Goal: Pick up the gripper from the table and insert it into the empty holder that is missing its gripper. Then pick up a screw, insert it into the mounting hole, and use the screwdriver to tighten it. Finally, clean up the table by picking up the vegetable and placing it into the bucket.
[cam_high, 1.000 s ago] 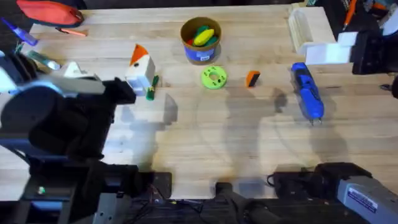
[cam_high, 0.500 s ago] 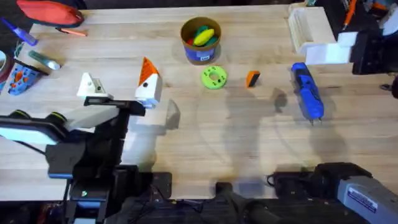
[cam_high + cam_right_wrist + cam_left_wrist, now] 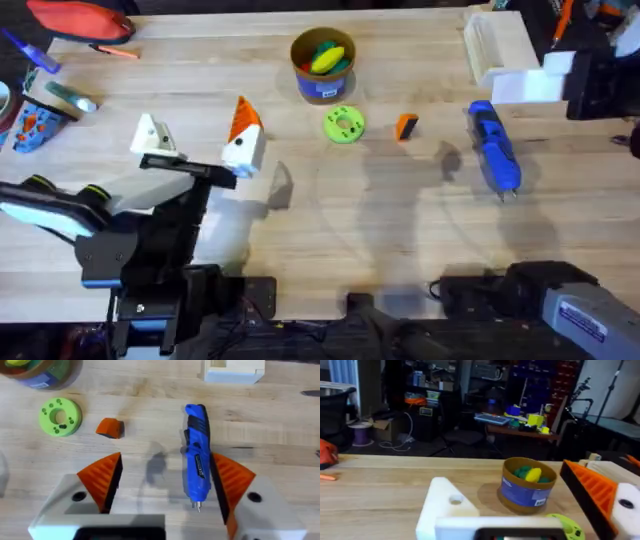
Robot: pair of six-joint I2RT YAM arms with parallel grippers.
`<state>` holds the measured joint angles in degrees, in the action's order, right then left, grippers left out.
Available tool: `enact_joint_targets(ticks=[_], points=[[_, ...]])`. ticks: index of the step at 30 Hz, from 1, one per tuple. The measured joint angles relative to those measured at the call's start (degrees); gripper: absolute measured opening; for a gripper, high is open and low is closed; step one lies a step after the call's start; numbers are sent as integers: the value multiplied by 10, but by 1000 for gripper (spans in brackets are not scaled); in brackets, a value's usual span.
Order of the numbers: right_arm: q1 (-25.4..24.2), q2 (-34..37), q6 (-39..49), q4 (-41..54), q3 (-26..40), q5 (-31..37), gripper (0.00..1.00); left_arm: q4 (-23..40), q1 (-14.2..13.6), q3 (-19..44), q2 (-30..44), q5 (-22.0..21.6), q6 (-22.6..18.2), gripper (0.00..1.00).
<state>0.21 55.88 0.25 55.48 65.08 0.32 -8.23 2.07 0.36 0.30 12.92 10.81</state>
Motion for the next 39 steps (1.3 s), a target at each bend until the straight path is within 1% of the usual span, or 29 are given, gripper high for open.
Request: enact_joint_targets(ticks=[1, 5, 6, 8, 9, 10, 13, 16, 18, 22, 25, 28, 31, 32, 34, 36, 39], points=[[0, 0, 0, 0, 0, 0, 994, 0, -2, 0, 0, 16, 0, 985], [0, 0, 0, 0, 0, 0, 994, 0, -13, 0, 0, 42, 0, 985], [0, 0, 0, 0, 0, 0, 994, 0, -26, 0, 0, 58, 1, 985], [0, 0, 0, 0, 0, 0, 994, -4, -34, 0, 0, 72, 4, 985], [0, 0, 0, 0, 0, 0, 994, -25, -38, 0, 0, 102, 7, 985], [0, 0, 0, 0, 0, 0, 994, -31, -38, 0, 0, 115, 6, 985], [0, 0, 0, 0, 0, 0, 994, -34, -38, 0, 0, 162, 6, 985], [0, 0, 0, 0, 0, 0, 994, -33, -38, 0, 0, 219, 6, 985], [0, 0, 0, 0, 0, 0, 994, -33, -38, 0, 0, 265, -4, 985], [0, 0, 0, 0, 0, 0, 994, -27, -38, 0, 0, 345, -22, 986], [0, 0, 0, 0, 0, 0, 993, -13, -38, 0, 0, 407, -28, 985], [0, 0, 0, 0, 0, 0, 993, 7, -38, 0, 0, 457, -31, 985], [0, 0, 0, 0, 0, 0, 994, 39, -38, 0, 0, 481, -30, 985], [0, 0, 0, 0, 0, 0, 994, 65, -38, 0, 0, 494, -31, 985], [0, 0, 0, 0, 0, 0, 994, 77, -38, 0, 0, 502, -39, 985], [0, 0, 0, 0, 0, 0, 992, 88, -38, 0, 0, 513, -56, 985], [0, 0, 0, 0, 0, 0, 992, 129, -38, 0, 0, 531, -95, 985]])
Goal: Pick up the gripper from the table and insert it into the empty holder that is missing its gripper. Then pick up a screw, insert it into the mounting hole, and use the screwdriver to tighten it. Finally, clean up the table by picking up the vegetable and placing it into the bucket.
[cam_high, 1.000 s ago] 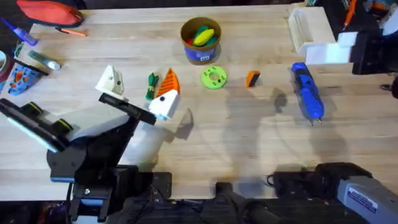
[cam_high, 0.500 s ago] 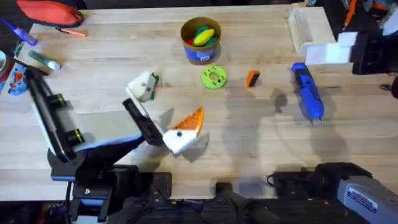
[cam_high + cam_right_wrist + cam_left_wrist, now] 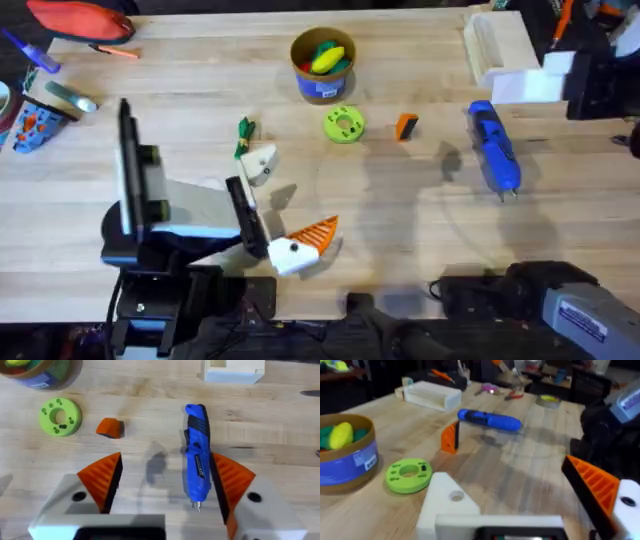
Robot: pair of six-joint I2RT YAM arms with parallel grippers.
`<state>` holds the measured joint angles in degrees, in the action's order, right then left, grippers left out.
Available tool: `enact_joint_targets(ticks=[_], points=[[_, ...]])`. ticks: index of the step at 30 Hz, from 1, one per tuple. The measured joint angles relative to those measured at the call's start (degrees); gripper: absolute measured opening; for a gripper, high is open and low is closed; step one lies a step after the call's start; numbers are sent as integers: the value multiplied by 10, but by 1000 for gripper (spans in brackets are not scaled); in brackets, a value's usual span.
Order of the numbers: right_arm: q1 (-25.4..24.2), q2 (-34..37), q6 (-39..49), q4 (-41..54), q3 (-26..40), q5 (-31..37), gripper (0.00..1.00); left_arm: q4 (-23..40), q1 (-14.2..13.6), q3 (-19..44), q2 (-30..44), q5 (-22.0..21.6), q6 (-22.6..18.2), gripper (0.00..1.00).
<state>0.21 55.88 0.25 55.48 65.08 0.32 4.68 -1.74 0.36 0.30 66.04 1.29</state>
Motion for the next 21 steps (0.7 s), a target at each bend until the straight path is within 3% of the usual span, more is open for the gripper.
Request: enact_joint_targets(ticks=[9, 21], points=[[0, 0, 0, 0, 0, 0, 994, 28, 0, 1, 0, 35, -82, 985], [0, 0, 0, 0, 0, 0, 993, 32, 0, 1, 0, 51, -104, 985]])
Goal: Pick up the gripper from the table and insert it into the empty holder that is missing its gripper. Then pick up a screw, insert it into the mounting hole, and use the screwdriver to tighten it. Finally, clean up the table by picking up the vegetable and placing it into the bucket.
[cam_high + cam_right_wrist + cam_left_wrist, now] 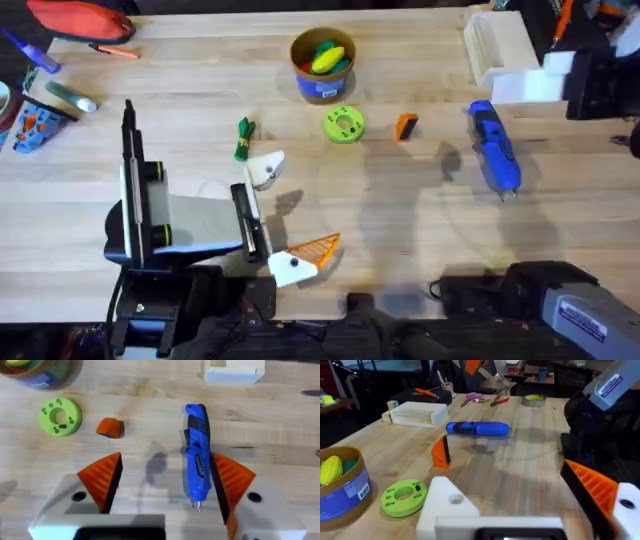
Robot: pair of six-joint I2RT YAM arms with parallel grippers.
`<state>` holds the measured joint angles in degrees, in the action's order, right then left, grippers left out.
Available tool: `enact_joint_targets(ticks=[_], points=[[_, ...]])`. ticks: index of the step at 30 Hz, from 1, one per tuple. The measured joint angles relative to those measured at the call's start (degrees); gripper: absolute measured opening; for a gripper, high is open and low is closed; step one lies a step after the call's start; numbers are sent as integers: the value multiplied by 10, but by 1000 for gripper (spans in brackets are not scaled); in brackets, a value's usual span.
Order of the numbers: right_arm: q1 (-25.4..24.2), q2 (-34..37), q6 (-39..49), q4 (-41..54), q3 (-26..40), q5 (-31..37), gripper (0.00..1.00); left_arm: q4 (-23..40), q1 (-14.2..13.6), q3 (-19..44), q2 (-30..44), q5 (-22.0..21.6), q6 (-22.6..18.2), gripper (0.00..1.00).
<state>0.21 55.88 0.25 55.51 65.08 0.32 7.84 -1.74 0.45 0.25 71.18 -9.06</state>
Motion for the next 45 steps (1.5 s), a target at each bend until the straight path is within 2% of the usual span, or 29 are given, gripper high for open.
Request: enact_joint_targets(ticks=[7, 8, 11, 12, 15, 21, 45], points=[[0, 0, 0, 0, 0, 0, 994, -4, 0, 0, 0, -12, 0, 985], [0, 0, 0, 0, 0, 0, 994, -9, 0, 0, 0, -36, 21, 985], [0, 0, 0, 0, 0, 0, 994, -16, 0, 0, 0, -71, 44, 985], [0, 0, 0, 0, 0, 0, 994, -21, 0, 0, 0, -99, 55, 985], [0, 0, 0, 0, 0, 0, 994, -22, 0, 0, 0, -115, 62, 985], [0, 0, 0, 0, 0, 0, 994, -23, 0, 0, 0, -123, 74, 985], [0, 0, 0, 0, 0, 0, 994, -19, 0, 0, 0, -106, 71, 985]])
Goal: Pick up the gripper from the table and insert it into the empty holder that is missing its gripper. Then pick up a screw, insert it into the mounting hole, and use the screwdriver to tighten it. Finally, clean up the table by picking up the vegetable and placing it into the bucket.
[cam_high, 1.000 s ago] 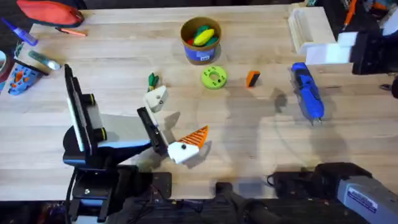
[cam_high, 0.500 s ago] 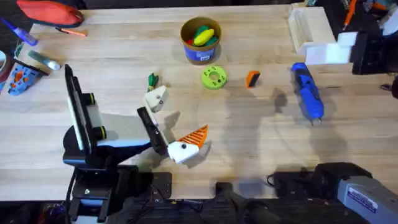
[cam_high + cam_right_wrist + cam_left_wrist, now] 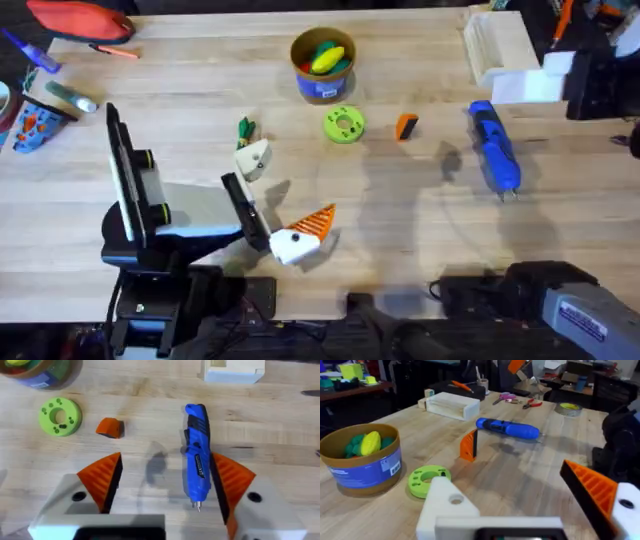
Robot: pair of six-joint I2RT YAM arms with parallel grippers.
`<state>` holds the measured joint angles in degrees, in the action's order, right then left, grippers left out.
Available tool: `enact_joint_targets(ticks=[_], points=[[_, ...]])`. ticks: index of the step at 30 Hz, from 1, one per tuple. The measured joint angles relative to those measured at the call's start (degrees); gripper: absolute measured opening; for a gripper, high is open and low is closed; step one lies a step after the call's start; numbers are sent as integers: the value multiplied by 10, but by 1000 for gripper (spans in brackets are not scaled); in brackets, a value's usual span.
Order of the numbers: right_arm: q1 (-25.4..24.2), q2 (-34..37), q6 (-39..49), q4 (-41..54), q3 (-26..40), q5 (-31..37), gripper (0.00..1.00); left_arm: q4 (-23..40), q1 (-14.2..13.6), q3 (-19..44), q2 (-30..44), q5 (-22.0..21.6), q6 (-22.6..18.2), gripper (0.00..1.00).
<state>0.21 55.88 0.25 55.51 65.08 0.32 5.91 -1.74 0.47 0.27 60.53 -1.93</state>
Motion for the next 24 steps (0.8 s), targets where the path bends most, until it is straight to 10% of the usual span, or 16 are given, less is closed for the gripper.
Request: enact_joint_targets(ticks=[24], points=[[0, 0, 0, 0, 0, 0, 993, 3, 0, 0, 0, 14, 0, 985]])
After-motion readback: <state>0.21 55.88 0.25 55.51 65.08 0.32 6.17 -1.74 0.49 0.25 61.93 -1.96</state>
